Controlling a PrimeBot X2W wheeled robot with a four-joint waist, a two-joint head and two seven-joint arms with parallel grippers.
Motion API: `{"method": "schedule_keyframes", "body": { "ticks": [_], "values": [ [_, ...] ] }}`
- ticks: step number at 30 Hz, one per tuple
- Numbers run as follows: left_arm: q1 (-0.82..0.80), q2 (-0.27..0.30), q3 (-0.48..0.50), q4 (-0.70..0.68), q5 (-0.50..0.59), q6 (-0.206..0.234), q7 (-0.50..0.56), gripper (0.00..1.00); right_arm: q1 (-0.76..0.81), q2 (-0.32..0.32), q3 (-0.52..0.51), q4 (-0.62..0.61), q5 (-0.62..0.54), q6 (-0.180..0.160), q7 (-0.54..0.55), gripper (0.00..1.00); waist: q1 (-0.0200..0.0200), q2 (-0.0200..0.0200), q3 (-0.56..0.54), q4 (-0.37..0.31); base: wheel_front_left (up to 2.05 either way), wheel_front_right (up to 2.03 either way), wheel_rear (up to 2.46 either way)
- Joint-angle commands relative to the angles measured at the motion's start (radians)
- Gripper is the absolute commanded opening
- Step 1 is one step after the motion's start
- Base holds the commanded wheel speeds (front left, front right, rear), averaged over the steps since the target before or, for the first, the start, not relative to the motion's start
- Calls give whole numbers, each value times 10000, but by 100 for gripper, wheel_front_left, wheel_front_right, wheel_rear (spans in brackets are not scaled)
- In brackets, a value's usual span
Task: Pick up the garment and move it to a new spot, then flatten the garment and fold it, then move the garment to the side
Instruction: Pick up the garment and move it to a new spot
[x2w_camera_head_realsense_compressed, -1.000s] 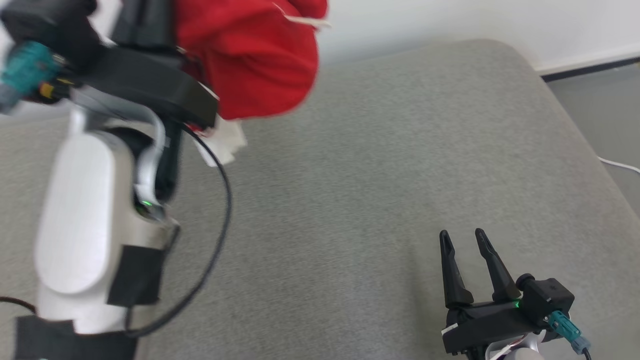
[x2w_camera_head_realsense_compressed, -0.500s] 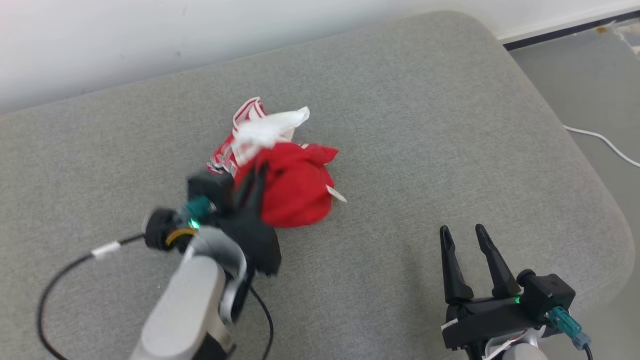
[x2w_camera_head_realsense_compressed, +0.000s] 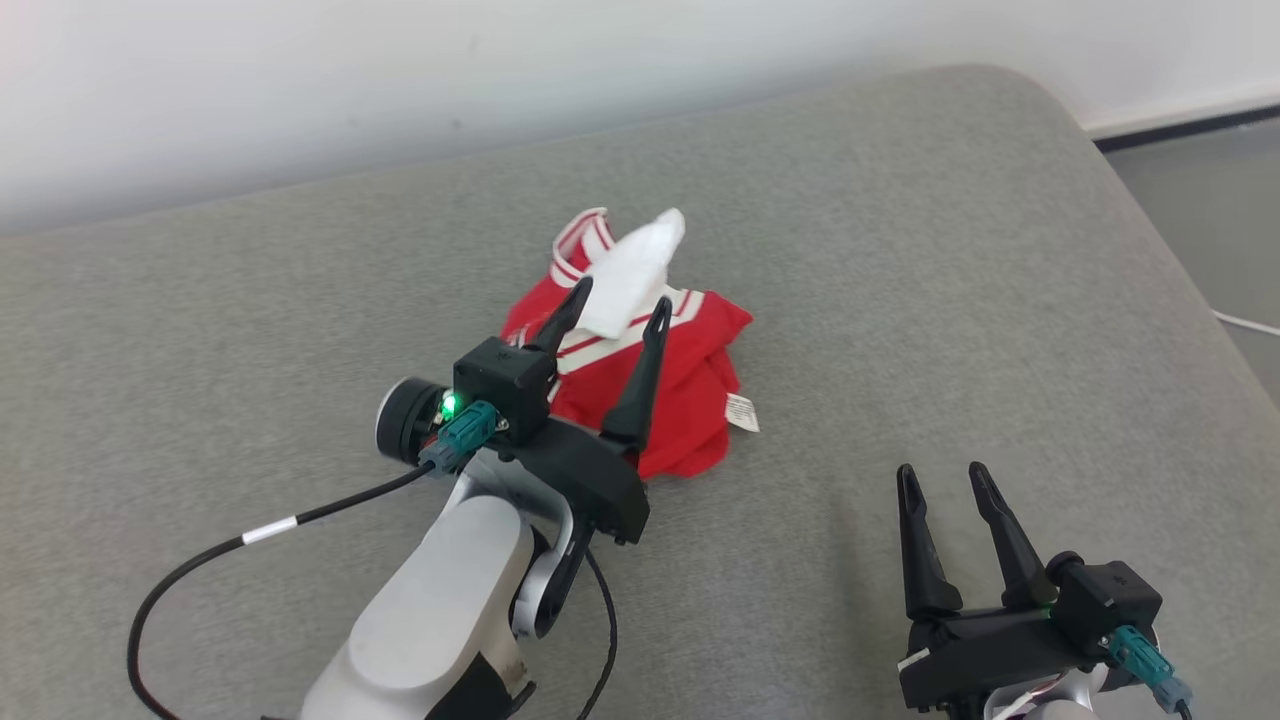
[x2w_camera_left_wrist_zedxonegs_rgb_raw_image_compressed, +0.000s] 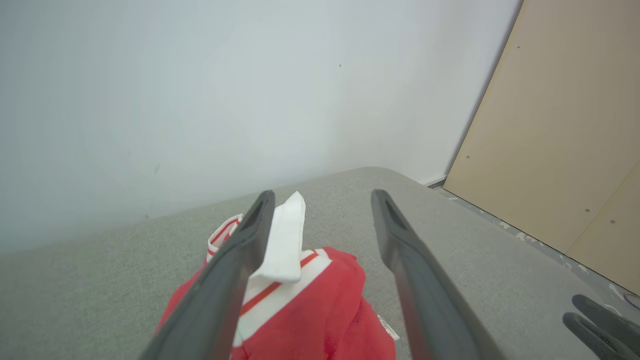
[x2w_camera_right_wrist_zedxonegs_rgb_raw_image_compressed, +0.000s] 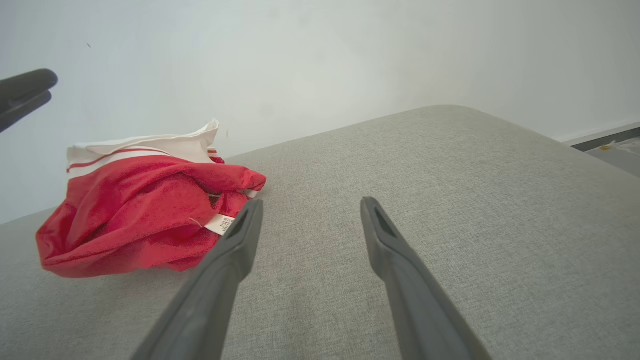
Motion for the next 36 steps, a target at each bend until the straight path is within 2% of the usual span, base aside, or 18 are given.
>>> {"method": "schedule_keyframes", "body": {
  "ticks": [1, 5, 13, 14, 17, 23, 31, 36],
  "values": [
    [-183, 6, -82, -215, 19, 152, -160, 100, 148, 33, -54, -12, -126, -21, -6, 100, 0, 0, -417, 601, 0, 0, 0],
    [-76, 182, 93, -509, 118, 353, -372, 100, 308, 31, -197, -76, -261, -21, -6, 100, 0, 0, -670, 1140, 0, 0, 0],
    [971, 1317, 492, -990, 522, 723, -560, 100, 544, 25, -345, -140, -446, -21, -6, 100, 0, 0, -1080, 1953, 0, 0, 0],
    [971, 1317, 492, -990, 522, 723, -560, 100, 544, 25, -345, -140, -446, -21, -6, 100, 0, 0, -1080, 1953, 0, 0, 0],
    [1508, 1792, 727, -1367, 622, 821, -587, 100, 668, 30, -382, -146, -484, -21, -6, 100, 0, 0, -1254, 2155, 0, 0, 0],
    [2901, 2497, 1553, -2810, 904, 841, -584, 100, 889, 28, -311, -137, -534, -21, -6, 100, 0, 0, -1577, 2357, 0, 0, 0],
    [4981, 2755, 2747, -4210, 1161, 898, -588, 100, 1126, 27, -270, -157, -580, -21, -6, 100, 0, 0, -1896, 2368, 0, 0, 0],
    [6117, 2605, 3577, -4847, 1496, 1116, -588, 100, 1243, 27, -281, -135, -640, -21, -6, 100, 0, 0, -2035, 2302, 0, 0, 0]
  ]
}}
